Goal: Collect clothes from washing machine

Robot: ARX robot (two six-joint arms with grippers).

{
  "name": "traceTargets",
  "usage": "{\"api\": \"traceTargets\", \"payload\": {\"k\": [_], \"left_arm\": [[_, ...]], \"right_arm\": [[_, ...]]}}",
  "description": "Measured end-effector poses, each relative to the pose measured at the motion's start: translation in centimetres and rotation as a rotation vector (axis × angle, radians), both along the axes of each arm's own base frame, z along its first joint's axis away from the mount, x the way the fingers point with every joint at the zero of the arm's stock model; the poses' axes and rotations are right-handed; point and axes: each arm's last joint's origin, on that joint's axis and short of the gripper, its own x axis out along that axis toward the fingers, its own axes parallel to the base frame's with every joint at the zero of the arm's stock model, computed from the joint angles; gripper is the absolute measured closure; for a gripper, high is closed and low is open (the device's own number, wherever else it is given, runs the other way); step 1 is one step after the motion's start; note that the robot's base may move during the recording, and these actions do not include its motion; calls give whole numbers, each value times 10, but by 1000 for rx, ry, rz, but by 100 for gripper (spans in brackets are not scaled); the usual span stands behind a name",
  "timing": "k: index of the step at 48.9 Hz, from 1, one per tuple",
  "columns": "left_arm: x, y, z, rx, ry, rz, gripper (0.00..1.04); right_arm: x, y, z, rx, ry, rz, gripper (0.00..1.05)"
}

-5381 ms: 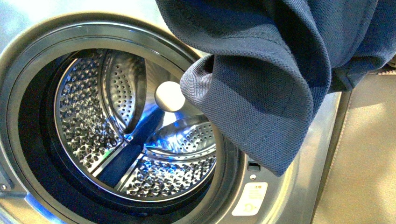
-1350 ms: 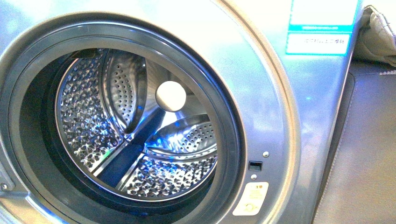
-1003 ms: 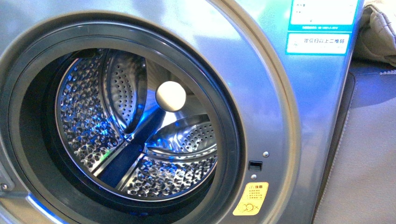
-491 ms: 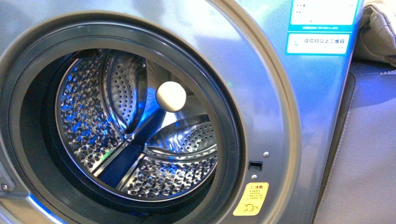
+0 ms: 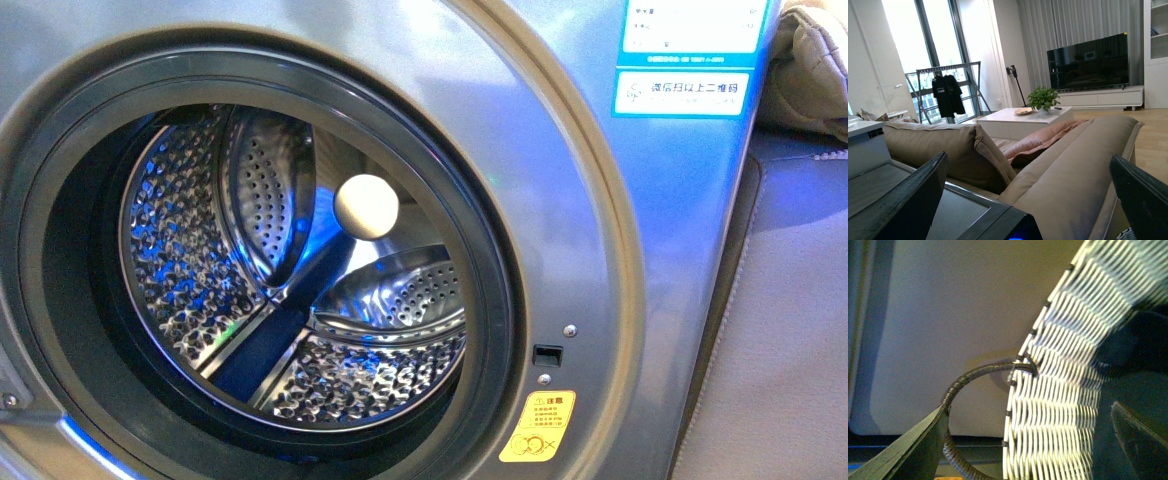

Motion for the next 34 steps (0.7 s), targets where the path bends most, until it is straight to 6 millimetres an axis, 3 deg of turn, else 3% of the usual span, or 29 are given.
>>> {"api": "traceTargets", "payload": {"k": [12, 23, 29, 34], "left_arm": [[0, 0, 0, 0, 0, 0, 6], [0, 0, 0, 0, 0, 0, 6], [0, 0, 0, 0, 0, 0, 6], [0, 0, 0, 0, 0, 0, 6]], "right_arm": [[10, 28, 40, -177, -159, 81, 8], [37, 71, 108, -505, -388, 176, 8], [43, 93, 123, -670, -475, 199, 8], [35, 114, 134, -798, -575, 208, 8]]}}
